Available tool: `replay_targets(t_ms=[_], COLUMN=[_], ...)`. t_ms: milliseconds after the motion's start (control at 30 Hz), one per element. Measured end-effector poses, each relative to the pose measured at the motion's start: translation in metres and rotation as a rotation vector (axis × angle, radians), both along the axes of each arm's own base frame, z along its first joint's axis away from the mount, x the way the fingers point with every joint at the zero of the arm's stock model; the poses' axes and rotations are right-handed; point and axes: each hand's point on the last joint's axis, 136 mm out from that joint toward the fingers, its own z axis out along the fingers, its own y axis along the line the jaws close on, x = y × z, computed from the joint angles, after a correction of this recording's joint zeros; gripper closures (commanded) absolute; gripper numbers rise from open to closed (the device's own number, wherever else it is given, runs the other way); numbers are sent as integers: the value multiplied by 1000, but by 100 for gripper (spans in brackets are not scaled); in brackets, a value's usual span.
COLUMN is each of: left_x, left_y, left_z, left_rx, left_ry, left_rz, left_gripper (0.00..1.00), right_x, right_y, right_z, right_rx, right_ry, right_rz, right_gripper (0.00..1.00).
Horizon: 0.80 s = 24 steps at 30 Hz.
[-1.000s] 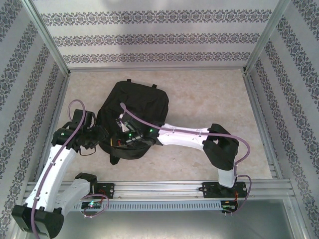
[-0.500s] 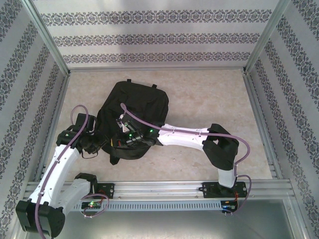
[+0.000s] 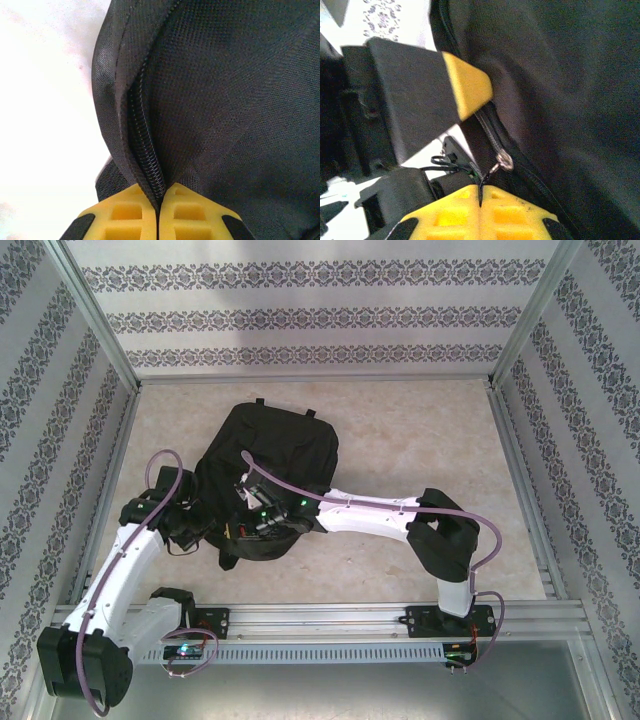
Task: Pack the student bag
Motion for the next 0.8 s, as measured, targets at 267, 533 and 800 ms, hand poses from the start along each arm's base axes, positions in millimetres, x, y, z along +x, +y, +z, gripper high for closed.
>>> replay_targets(t_ms=[267,533,800], left_x=[1,2,2], left_y=[5,9,14], left_z=[1,4,6], left_rx=[19,26,35], left_ry=[-9,-24,-35], left_rz=[-7,-7,-3], left_gripper=[100,100,100], right_x=[-13,-10,-5], right_y=[-22,-53,-91], right_z=[0,-3,-7], right_rx=[-64,-91,-126], right_ry=[-18,-20,-15], right_rz=[58,47,22], right_gripper=[100,100,100])
